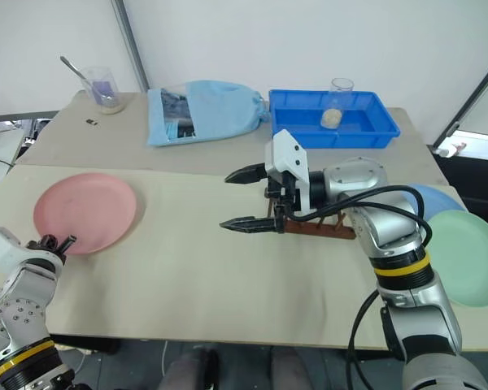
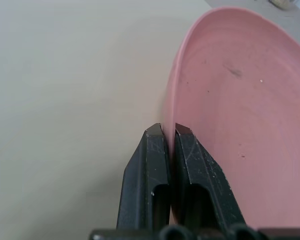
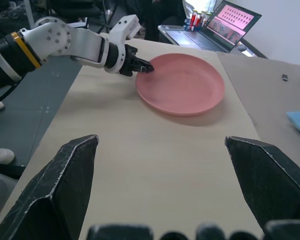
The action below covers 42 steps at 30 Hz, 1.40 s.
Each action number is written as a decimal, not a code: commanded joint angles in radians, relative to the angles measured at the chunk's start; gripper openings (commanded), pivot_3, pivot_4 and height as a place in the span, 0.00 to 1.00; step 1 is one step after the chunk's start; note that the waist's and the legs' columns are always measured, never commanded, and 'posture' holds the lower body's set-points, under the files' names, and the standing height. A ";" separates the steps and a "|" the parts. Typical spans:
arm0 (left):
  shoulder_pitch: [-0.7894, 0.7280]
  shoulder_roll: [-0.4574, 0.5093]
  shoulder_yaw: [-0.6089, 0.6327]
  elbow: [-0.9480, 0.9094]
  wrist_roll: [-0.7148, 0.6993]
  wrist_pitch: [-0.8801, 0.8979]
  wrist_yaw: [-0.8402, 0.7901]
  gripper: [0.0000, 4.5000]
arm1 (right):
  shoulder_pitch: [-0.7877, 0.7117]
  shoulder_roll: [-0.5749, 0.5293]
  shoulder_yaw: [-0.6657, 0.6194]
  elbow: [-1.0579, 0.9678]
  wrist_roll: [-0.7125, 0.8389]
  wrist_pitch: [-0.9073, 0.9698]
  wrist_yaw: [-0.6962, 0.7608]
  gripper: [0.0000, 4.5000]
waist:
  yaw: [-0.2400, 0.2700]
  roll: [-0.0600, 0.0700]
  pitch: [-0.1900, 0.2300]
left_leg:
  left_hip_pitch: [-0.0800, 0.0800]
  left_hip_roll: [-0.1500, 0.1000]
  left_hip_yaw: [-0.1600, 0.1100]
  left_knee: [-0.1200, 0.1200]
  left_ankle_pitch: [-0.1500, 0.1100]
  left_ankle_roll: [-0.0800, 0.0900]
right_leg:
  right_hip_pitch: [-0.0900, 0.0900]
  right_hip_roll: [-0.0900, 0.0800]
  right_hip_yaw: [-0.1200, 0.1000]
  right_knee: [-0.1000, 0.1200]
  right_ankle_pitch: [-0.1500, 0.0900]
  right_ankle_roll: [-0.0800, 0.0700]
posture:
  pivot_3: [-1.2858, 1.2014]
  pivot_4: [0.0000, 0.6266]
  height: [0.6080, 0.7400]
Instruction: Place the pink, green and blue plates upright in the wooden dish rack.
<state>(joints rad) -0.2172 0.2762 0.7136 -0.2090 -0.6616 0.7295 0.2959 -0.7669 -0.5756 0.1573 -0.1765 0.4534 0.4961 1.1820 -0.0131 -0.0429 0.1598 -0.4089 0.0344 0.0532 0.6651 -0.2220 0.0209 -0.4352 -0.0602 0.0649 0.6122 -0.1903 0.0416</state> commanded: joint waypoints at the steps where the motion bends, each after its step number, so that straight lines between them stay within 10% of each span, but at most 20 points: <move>1: -0.088 0.008 -0.096 -0.109 0.002 0.033 0.025 0.01 | -0.001 0.008 -0.016 -0.010 -0.035 -0.089 -0.022 1.00 | 0.003 0.000 0.000 | -0.001 0.000 0.000 0.000 0.000 0.000 | -0.001 0.000 0.000 0.000 0.000 0.000 | 0.52 0.24 1.00; 20: -0.491 -0.113 -0.303 -0.094 -0.027 0.211 0.087 0.01 | -0.271 0.239 0.358 0.499 -0.804 -0.677 -0.473 1.00 | -0.027 -0.003 0.000 | -0.007 -0.002 0.000 -0.004 0.006 0.001 | -0.007 0.001 0.001 -0.001 0.005 0.003 | 0.52 0.24 1.00; 31: -0.517 -0.131 -0.247 -0.101 -0.078 0.291 0.124 0.00 | -0.331 0.298 0.373 0.723 -0.969 -0.802 -0.683 0.20 | -0.031 -0.003 0.001 | -0.007 -0.001 -0.002 -0.004 0.006 0.001 | -0.007 0.001 0.001 0.000 0.005 0.003 | 0.52 0.24 1.00; 34: -0.523 -0.121 -0.210 -0.107 -0.121 0.352 0.139 0.25 | -0.334 0.303 0.370 0.757 -0.992 -0.830 -0.719 0.00 | -0.031 -0.003 0.001 | -0.007 -0.001 -0.002 -0.004 0.006 0.001 | -0.007 0.001 0.001 0.000 0.005 0.003 | 0.52 0.24 1.00; 40: -0.535 0.013 -0.051 -0.091 -0.343 0.613 0.108 0.91 | -0.346 0.291 0.364 0.811 -1.014 -0.872 -0.777 0.00 | -0.036 -0.003 0.001 | -0.007 -0.001 -0.009 -0.004 0.006 0.001 | -0.008 0.001 0.001 0.000 0.005 0.003 | 0.52 0.24 1.00; 42: -0.520 0.137 -0.033 -0.069 -0.416 0.677 -0.008 0.99 | -0.351 0.285 0.358 0.829 -1.014 -0.882 -0.791 0.00 | -0.041 -0.004 0.001 | -0.007 -0.001 -0.011 -0.004 0.006 0.001 | -0.008 0.001 0.000 0.001 0.005 0.003 | 0.52 0.24 1.00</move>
<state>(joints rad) -0.7202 0.3598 0.6548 -0.2601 -1.0065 1.3628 0.3637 -1.0858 -0.2832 0.5558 0.6616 -0.5671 -0.3634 0.4246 -0.0538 -0.0464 0.1609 -0.4161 0.0331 0.0418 0.6606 -0.2152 0.0210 -0.4437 -0.0583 0.0651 0.6137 -0.1850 0.0448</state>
